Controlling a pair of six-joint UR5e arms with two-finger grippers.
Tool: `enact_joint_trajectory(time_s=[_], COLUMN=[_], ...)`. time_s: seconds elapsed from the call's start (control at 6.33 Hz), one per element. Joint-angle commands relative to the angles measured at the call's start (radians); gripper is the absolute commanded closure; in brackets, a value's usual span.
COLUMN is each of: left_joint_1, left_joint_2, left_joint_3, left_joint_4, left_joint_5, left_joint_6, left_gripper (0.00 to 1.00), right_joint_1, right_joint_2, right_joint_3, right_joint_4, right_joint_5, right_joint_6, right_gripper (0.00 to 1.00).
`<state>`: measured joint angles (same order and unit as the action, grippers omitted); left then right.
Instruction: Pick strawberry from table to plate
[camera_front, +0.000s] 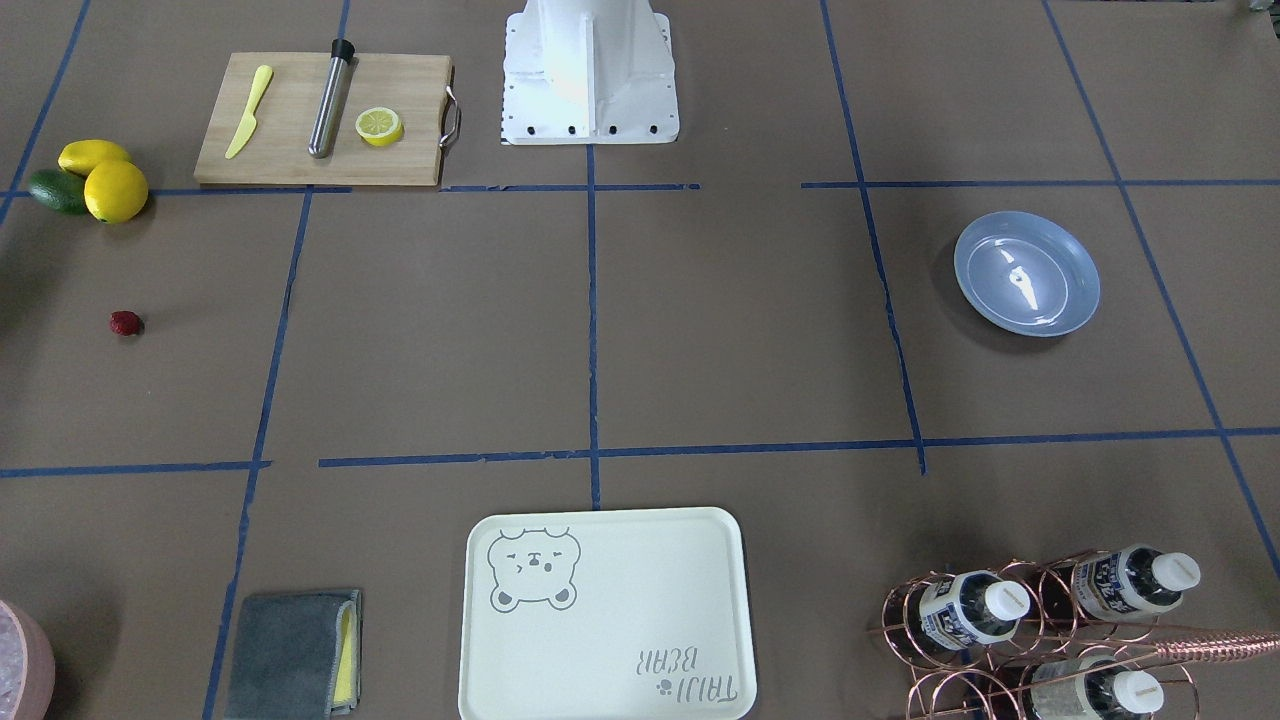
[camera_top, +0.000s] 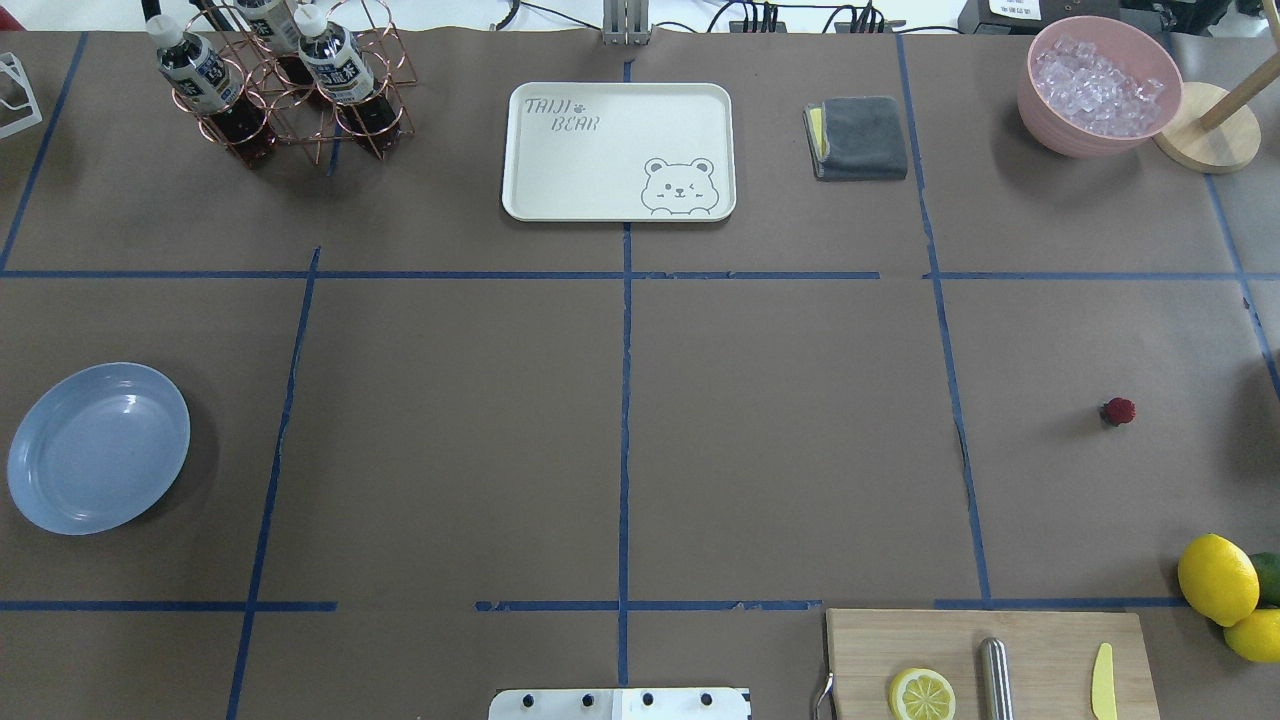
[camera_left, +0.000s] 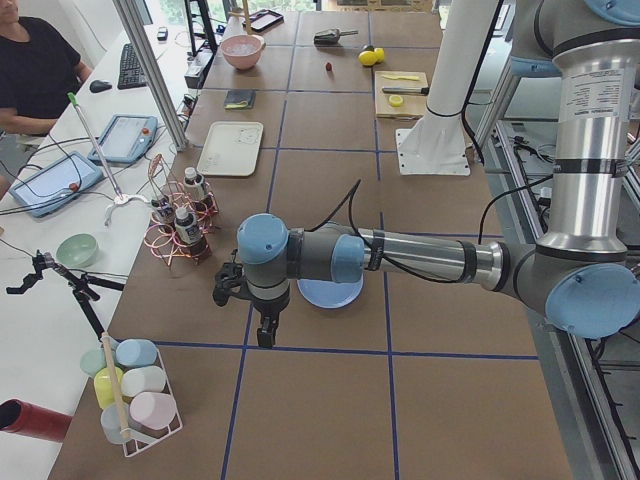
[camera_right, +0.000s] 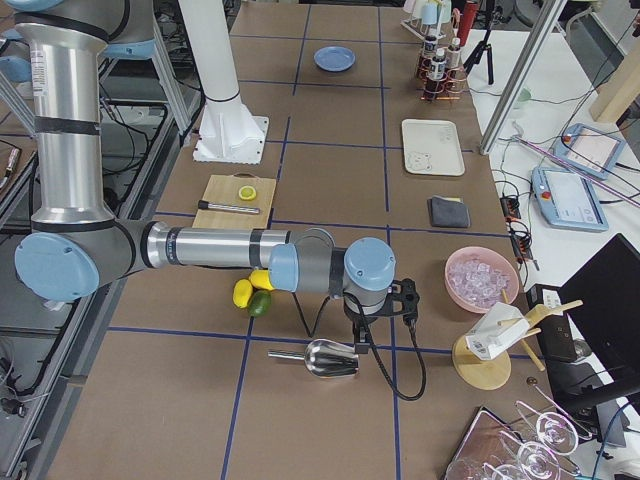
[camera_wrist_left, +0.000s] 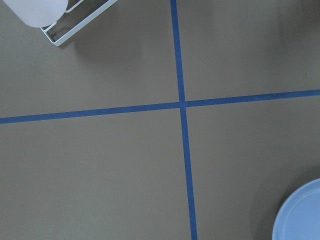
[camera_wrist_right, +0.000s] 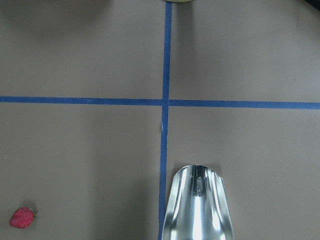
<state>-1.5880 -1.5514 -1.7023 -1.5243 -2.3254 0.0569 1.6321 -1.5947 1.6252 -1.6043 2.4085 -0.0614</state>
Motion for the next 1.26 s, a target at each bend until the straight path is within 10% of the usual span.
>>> enact_joint_trajectory(time_s=[0.0, 0.47, 1.11], left_joint_1=[0.000, 0.052, 0.400], left_joint_2=[0.001, -0.003, 0.224], left_joint_3=[0.000, -0.009, 0.036], left_joint_4=[-0.010, -0.161, -0.899], left_joint_5=[-0.002, -0.009, -0.023], left_joint_6=[0.001, -0.178, -0.883], left_gripper=[0.00, 0.00, 0.02], right_joint_1=[0.000, 0.000, -0.039], right_joint_2=[0.007, 0.010, 0.025], right_joint_3=[0.002, 0.021, 0.065], right_joint_4=[0.001, 0.003, 0.004], right_joint_5=[-0.017, -0.014, -0.017], right_joint_6=[-0.002, 0.009, 0.037], right_gripper=[0.00, 0.00, 0.00])
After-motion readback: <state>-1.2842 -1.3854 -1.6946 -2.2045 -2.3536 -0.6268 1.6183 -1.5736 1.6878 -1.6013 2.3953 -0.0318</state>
